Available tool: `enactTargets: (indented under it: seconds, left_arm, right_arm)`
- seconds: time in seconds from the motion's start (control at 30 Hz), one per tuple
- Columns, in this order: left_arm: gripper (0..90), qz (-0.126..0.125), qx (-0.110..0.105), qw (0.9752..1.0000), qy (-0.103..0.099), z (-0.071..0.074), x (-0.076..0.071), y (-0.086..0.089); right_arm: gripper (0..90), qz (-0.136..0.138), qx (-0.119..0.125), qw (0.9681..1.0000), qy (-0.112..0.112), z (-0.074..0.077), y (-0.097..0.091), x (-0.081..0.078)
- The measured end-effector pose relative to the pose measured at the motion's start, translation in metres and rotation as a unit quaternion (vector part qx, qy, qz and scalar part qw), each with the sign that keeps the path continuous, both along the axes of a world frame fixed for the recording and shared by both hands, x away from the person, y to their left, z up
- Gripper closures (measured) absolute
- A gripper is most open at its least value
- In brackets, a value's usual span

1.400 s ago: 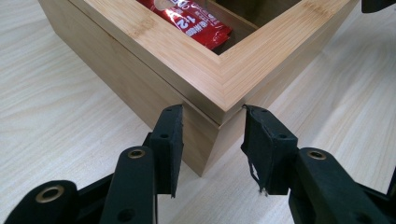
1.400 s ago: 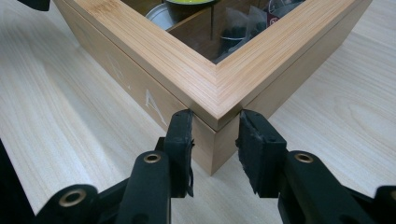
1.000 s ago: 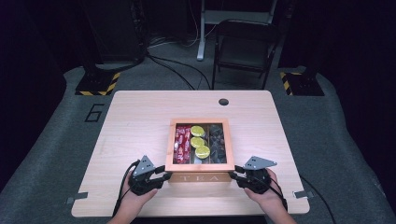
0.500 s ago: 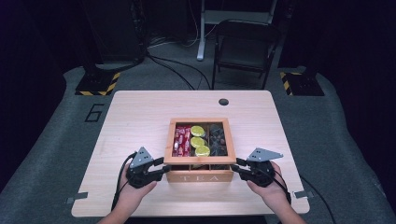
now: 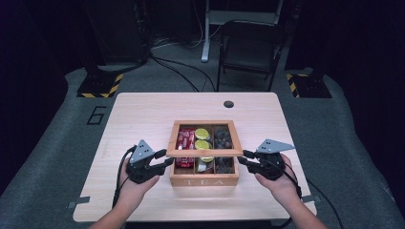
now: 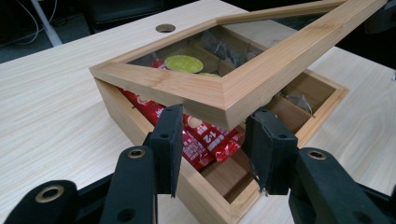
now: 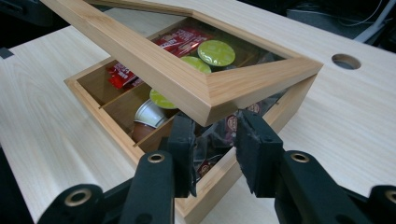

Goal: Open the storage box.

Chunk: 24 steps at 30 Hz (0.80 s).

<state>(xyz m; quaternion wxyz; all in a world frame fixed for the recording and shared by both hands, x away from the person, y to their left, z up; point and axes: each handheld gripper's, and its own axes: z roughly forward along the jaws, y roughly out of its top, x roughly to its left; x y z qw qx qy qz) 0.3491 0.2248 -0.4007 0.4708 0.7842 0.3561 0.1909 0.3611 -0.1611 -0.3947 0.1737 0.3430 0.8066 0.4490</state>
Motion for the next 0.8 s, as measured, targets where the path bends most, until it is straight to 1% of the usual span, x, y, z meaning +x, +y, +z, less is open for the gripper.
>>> enactTargets:
  seconds: [0.03,0.07,0.1,0.13,0.2,0.3,0.37,0.4,0.43,0.53,0.63,0.67,0.73,0.77,0.8]
  left_arm:
    - [57.7,0.001,-0.001,1.0,-0.001,0.002,0.001,0.0]
    - [57.7,0.001,0.0,1.0,-0.004,0.003,0.001,0.0]
    - [57.8,0.002,-0.001,1.0,-0.006,0.006,0.003,0.0]
    - [57.9,0.002,-0.001,1.0,-0.006,0.006,0.003,0.0]
    - [57.9,0.003,-0.003,1.0,-0.005,0.009,0.004,0.0]
    - [58.1,0.004,-0.001,0.9999,-0.009,0.017,0.008,0.0]
    - [58.2,0.004,-0.002,1.0,-0.007,0.019,0.009,0.0]
    - [58.2,0.006,-0.004,0.9999,-0.009,0.02,0.01,0.0]
    - [58.2,0.005,-0.005,0.9999,-0.011,0.024,0.013,0.0]
    - [58.3,0.005,-0.003,0.9999,-0.012,0.028,0.015,0.0]
    - [58.4,0.009,-0.01,0.9998,-0.014,0.032,0.019,0.0]
    - [58.5,0.008,-0.011,0.9998,-0.013,0.033,0.02,0.0]
    - [58.6,0.008,-0.01,0.9998,-0.016,0.036,0.023,0.002]
    - [58.8,0.008,-0.013,0.9998,-0.015,0.037,0.024,0.002]
    - [59.0,0.009,-0.015,0.9997,-0.016,0.038,0.025,0.001]
  right_arm:
    - [67.2,0.001,-0.001,1.0,-0.005,0.004,0.0,0.002]
    - [67.2,0.001,-0.001,1.0,-0.005,0.004,0.0,0.002]
    - [67.1,-0.001,-0.001,1.0,-0.003,0.007,0.0,0.003]
    - [67.1,-0.001,-0.001,1.0,-0.003,0.007,0.0,0.003]
    - [67.0,-0.001,-0.002,1.0,-0.006,0.011,0.0,0.005]
    - [66.9,0.001,-0.003,0.9999,-0.01,0.017,0.0,0.009]
    - [66.8,-0.001,-0.001,0.9999,-0.013,0.021,0.001,0.011]
    - [66.8,-0.004,-0.001,0.9999,-0.011,0.023,0.001,0.011]
    - [66.8,-0.001,-0.001,0.9999,-0.013,0.024,0.001,0.013]
    - [66.8,-0.001,0.003,0.9998,-0.017,0.029,0.001,0.016]
    - [66.8,0.0,0.003,0.9998,-0.021,0.033,0.001,0.019]
    - [66.7,-0.004,0.006,0.9997,-0.021,0.034,0.001,0.02]
    - [66.7,-0.003,0.009,0.9997,-0.022,0.036,0.0,0.023]
    - [66.7,-0.003,0.011,0.9997,-0.019,0.038,0.0,0.023]
    - [66.7,-0.003,0.012,0.9997,-0.021,0.039,0.0,0.025]
